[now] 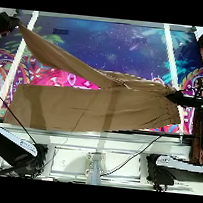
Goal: Fold the clothes and pants, and hang the long-sleeved shirts on hangers.
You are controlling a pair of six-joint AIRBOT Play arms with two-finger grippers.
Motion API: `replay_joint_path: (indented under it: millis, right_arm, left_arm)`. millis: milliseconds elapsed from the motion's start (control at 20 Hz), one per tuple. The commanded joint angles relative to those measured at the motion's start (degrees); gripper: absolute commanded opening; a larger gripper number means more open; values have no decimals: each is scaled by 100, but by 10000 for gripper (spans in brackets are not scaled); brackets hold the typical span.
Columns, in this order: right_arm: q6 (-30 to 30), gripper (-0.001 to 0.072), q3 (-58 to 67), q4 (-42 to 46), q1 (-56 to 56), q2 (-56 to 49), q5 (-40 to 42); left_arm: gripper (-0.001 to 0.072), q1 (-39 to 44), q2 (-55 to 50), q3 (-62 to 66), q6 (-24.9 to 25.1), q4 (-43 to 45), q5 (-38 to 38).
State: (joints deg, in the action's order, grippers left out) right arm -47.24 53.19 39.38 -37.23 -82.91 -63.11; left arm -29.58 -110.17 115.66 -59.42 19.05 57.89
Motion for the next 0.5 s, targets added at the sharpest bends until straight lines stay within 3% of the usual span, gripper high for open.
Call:
replay_joint_path:
  millis: [0,100,150,300,400,450]
  right_arm:
    - [-4,35,2,-234,2,0,142]
    - [-4,35,2,-232,2,0,118]
    - [-4,35,2,-229,2,0,109]
    - [-4,35,2,-199,2,0,103]
    - [-4,35,2,-175,2,0,103]
    - [-2,35,2,-155,2,0,101]
  left_arm:
    - [11,-302,184,114,223,-35,1580]
    - [11,-590,181,98,33,393,2820]
    - [11,-708,181,98,-332,828,3276]
    - [11,-916,181,98,-1412,3176,4400]
    - [11,-885,181,44,-1425,4664,4638]
    - [11,-883,179,-26,-1340,4935,4621]
